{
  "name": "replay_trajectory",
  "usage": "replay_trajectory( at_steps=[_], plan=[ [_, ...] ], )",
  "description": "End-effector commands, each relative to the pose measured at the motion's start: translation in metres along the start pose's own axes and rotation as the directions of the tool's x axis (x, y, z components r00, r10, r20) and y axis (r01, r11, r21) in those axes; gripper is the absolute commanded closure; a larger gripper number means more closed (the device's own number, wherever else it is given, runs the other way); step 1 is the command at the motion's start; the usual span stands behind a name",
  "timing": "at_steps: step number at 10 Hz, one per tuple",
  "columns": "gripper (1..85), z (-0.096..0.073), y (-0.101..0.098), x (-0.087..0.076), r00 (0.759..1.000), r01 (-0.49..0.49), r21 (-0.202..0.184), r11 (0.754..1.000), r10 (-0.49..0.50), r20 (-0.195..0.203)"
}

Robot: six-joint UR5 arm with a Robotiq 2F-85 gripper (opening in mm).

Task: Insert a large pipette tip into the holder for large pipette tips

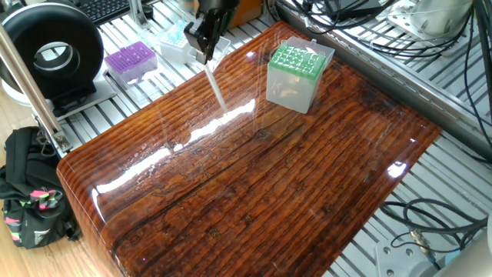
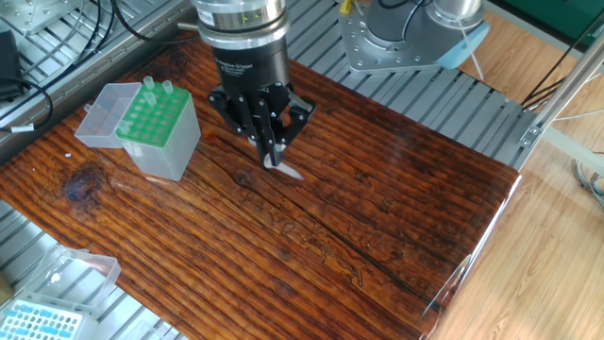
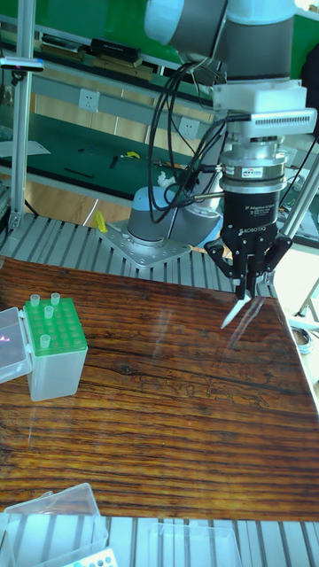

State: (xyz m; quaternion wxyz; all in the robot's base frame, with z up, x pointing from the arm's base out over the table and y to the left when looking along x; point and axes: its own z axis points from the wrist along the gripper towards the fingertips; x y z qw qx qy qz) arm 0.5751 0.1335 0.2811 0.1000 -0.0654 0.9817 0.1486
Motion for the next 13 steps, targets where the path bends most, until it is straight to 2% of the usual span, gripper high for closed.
replay_trajectory(
  at_steps=[1,3,5,6,8,10,13],
  plan=[
    [84.7,-0.003,-0.001,-0.011,0.997,-0.063,-0.007,0.998,0.063,0.043],
    [84.7,-0.020,-0.024,-0.022,0.999,-0.005,0.017,1.000,0.004,0.035],
    [84.7,-0.041,-0.052,-0.046,0.994,0.081,0.024,0.996,-0.083,0.068],
    [84.7,-0.052,-0.062,-0.053,0.990,0.113,0.016,0.993,-0.114,0.087],
    [84.7,-0.065,-0.091,-0.053,0.979,0.181,0.028,0.983,-0.182,0.088],
    [84.7,-0.070,-0.116,-0.047,0.970,0.219,0.002,0.976,-0.218,0.108],
    [84.7,-0.063,-0.158,-0.027,0.953,0.283,-0.010,0.959,-0.280,0.113]
  ],
)
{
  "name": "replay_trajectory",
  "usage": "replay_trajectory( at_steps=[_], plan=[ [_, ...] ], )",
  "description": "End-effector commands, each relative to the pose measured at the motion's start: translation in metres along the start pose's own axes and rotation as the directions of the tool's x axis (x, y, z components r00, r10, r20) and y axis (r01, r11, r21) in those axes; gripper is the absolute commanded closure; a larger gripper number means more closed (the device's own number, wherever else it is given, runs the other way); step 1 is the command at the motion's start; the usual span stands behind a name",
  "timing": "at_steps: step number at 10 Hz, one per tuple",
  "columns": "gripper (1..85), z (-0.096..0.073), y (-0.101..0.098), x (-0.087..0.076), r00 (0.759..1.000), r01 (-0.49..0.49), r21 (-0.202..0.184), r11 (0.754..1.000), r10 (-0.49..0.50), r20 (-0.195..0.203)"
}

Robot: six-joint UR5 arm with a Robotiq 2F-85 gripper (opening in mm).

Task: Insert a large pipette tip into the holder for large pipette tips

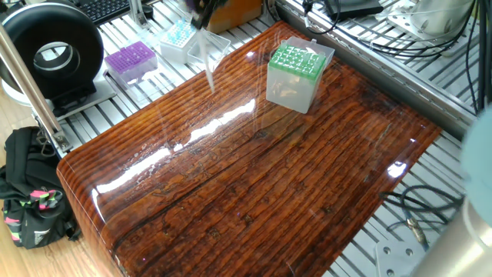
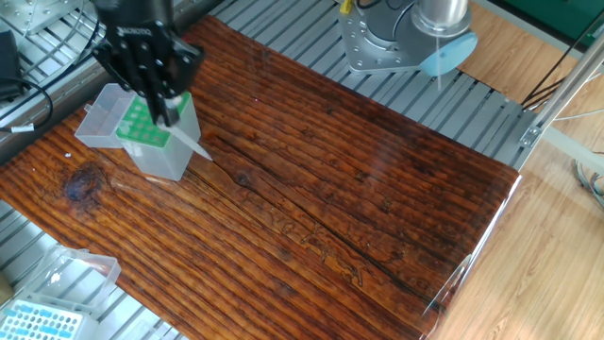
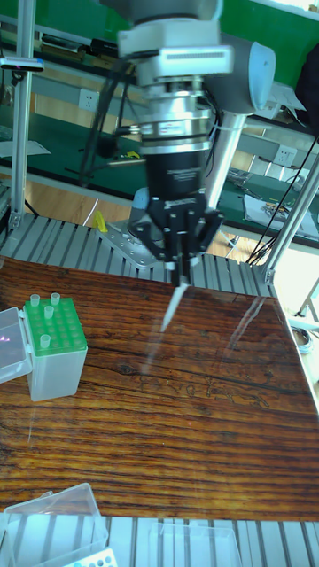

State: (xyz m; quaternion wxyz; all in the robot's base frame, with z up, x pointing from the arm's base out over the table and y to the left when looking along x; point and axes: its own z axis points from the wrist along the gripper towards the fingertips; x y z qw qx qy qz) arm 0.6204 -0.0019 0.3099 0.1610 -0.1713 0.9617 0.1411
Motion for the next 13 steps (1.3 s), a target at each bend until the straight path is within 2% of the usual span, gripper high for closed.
replay_trajectory(
  at_steps=[1,3,5,6,7,8,9,10,12,13],
  plan=[
    [84.7,-0.004,-0.033,0.022,0.997,0.073,-0.024,0.997,-0.072,0.022],
    [84.7,-0.007,-0.023,0.016,0.997,0.082,-0.002,0.997,-0.082,0.011],
    [84.7,-0.007,-0.013,0.013,1.000,-0.012,-0.030,0.999,0.013,0.018],
    [84.7,-0.007,-0.009,0.006,0.995,-0.083,-0.047,0.995,0.085,0.043],
    [84.7,-0.008,-0.002,-0.001,0.982,-0.174,-0.084,0.981,0.179,0.059],
    [84.7,-0.009,-0.004,-0.011,0.969,-0.222,-0.086,0.971,0.230,0.093],
    [84.7,-0.009,-0.007,-0.015,0.967,-0.222,-0.081,0.972,0.231,0.112],
    [84.7,-0.006,-0.005,-0.015,0.968,-0.214,-0.082,0.973,0.223,0.116],
    [84.7,-0.004,-0.022,-0.005,0.978,-0.184,-0.061,0.981,0.189,0.085],
    [84.7,-0.004,-0.040,0.000,0.986,-0.149,-0.052,0.987,0.152,0.067]
  ],
)
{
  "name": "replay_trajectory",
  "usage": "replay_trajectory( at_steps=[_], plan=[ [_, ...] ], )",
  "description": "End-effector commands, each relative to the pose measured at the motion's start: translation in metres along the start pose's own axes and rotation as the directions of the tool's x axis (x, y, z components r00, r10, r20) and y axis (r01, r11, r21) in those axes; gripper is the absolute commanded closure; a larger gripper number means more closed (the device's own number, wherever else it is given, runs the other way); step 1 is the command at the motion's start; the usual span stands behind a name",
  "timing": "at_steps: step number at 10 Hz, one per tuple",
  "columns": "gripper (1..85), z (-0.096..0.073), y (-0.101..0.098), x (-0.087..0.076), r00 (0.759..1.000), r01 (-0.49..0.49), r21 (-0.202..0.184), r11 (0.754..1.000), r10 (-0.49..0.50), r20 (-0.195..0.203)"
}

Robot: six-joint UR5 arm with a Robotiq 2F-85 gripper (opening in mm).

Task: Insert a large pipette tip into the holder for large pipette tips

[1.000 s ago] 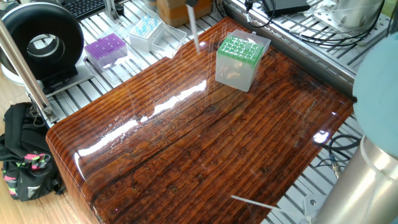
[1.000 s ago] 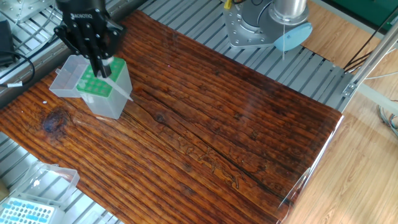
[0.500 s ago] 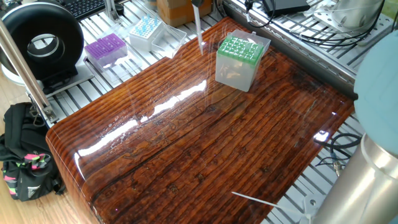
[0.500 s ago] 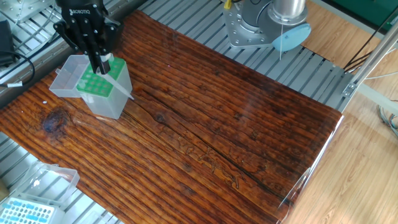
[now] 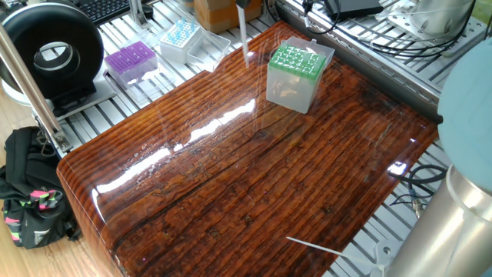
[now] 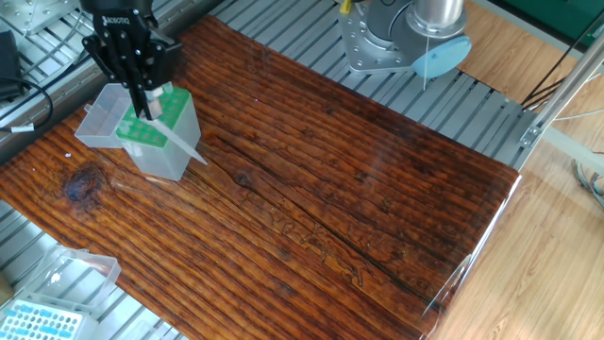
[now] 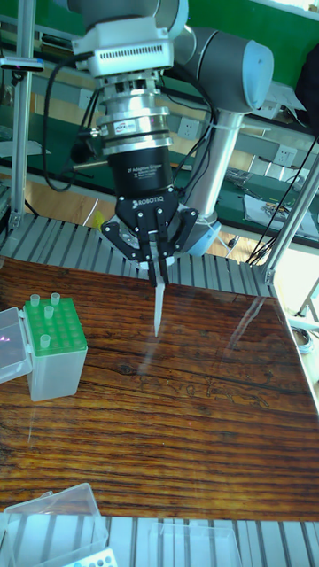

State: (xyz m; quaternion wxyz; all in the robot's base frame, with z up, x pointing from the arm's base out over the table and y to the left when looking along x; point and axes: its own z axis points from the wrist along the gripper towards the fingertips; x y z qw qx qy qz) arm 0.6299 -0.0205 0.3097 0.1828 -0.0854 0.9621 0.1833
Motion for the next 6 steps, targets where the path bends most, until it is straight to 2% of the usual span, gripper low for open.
replay_trajectory(
  at_steps=[1,2,4,6],
  plan=[
    [84.7,-0.008,-0.035,0.001,0.998,0.050,-0.020,0.999,-0.051,-0.027],
    [84.7,-0.019,-0.055,0.004,0.995,0.082,-0.029,0.996,-0.083,-0.050],
    [84.7,-0.037,-0.085,0.015,0.990,0.124,-0.037,0.992,-0.126,-0.060],
    [84.7,-0.041,-0.097,0.029,0.984,0.160,-0.042,0.986,-0.163,-0.070]
  ],
)
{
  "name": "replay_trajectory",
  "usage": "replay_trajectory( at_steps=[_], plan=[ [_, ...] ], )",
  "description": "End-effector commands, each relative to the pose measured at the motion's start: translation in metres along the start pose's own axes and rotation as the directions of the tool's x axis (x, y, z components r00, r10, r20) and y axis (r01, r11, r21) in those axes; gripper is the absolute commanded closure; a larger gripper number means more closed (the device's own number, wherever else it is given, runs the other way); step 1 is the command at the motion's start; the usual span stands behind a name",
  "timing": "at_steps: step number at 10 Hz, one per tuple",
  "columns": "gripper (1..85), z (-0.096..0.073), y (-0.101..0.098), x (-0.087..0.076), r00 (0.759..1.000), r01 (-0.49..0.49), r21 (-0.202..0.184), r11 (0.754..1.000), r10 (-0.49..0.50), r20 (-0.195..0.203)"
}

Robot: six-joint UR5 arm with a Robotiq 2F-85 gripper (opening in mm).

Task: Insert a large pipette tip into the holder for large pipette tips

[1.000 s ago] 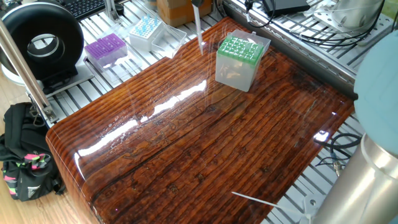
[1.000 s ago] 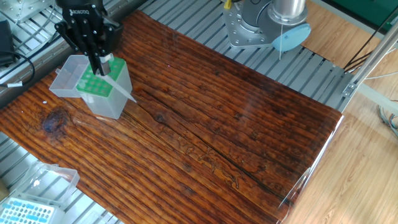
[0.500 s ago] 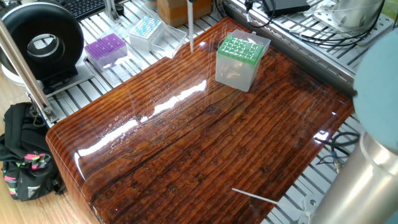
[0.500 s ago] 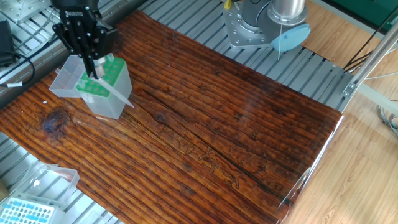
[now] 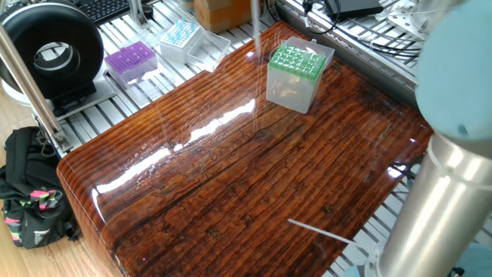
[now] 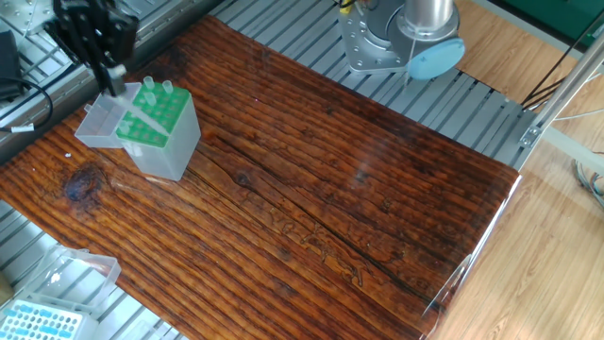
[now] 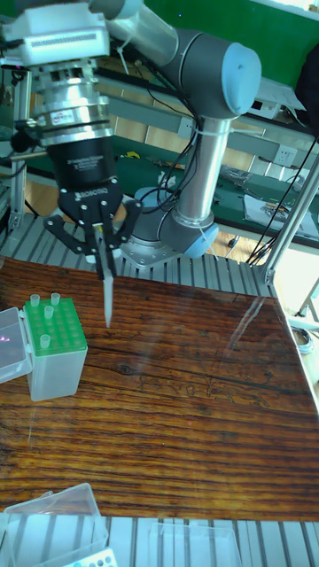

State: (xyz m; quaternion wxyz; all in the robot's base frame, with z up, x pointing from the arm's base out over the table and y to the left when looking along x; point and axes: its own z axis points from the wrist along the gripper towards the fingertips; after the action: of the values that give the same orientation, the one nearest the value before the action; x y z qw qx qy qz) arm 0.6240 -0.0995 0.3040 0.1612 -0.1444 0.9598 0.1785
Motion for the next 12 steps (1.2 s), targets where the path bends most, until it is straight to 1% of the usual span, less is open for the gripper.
replay_trajectory(
  at_steps=[1,2,3,4,5,6,7,8,9,12],
  plan=[
    [84.7,-0.016,-0.019,0.027,0.998,0.053,-0.035,0.998,-0.054,-0.032],
    [84.7,-0.018,-0.020,0.032,0.997,0.055,-0.029,0.998,-0.057,-0.045],
    [84.7,-0.022,-0.026,0.033,0.995,0.087,-0.018,0.996,-0.088,-0.042],
    [84.7,-0.028,-0.032,0.035,0.992,0.119,-0.022,0.993,-0.120,-0.033],
    [84.7,-0.035,-0.035,0.039,0.992,0.124,-0.038,0.992,-0.125,-0.026],
    [84.7,-0.041,-0.037,0.038,0.992,0.125,-0.057,0.991,-0.125,-0.001],
    [84.7,-0.045,-0.037,0.023,0.989,0.141,-0.048,0.989,-0.139,0.056],
    [84.7,-0.051,-0.036,0.018,0.988,0.137,-0.043,0.990,-0.133,0.074],
    [84.7,-0.051,-0.036,0.016,0.987,0.137,-0.053,0.989,-0.131,0.092],
    [84.7,-0.035,-0.050,0.016,0.980,0.170,-0.041,0.985,-0.165,0.110]
  ],
)
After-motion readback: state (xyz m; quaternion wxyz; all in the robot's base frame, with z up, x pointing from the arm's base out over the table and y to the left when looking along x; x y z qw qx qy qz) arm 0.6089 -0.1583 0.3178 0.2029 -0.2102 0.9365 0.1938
